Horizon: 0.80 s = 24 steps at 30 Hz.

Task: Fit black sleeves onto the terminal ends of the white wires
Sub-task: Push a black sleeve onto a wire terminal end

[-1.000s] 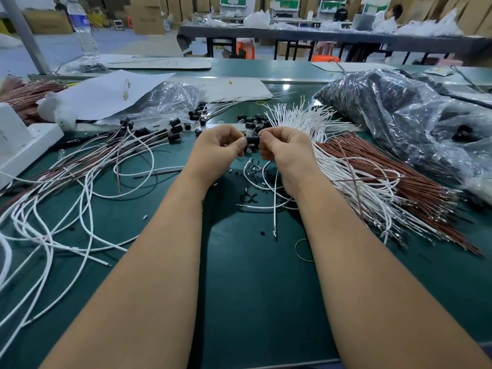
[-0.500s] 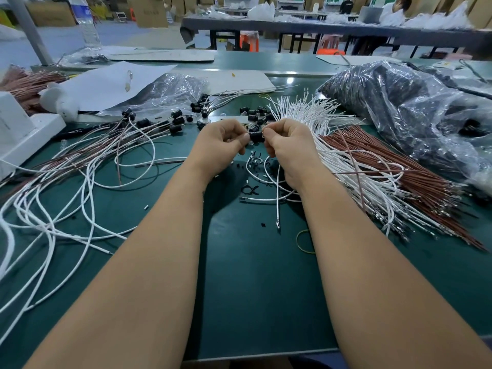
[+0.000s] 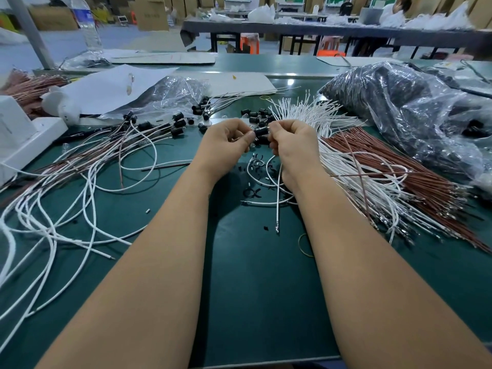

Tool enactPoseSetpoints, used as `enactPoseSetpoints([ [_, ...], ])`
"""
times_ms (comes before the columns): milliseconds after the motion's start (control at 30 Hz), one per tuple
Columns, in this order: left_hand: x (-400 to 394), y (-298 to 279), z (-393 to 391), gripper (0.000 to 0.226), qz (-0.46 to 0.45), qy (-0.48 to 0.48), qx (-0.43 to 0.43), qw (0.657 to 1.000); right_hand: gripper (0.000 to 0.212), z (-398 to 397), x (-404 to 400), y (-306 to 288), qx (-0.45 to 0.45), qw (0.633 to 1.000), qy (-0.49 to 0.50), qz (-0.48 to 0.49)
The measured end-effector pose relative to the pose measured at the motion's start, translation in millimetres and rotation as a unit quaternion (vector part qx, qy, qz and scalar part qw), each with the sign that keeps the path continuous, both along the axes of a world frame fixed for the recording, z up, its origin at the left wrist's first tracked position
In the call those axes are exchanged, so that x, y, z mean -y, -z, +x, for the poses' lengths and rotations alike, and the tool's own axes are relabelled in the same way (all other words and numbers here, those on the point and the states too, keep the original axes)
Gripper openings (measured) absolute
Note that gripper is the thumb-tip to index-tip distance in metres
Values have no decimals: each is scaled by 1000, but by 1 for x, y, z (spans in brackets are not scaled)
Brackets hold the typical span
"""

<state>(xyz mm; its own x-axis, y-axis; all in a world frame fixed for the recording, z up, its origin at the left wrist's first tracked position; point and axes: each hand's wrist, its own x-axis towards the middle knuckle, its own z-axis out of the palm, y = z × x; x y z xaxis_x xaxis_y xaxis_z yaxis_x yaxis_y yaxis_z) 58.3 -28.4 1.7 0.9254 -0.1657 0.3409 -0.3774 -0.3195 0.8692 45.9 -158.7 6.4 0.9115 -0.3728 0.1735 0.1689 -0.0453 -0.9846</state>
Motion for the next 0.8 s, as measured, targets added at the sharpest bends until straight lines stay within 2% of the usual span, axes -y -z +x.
enactPoseSetpoints([
  [100,-2,-1,0,10,0,-8,3,1000,12,1,-2,0,29,993,41,-109],
  [267,-4,-2,-1,10,3,-18,4,1000,19,-1,-1,1,6,999,-9,-32],
  [800,-4,-2,0,11,-43,-7,-41,998,18,-4,0,3,12,998,-55,27],
])
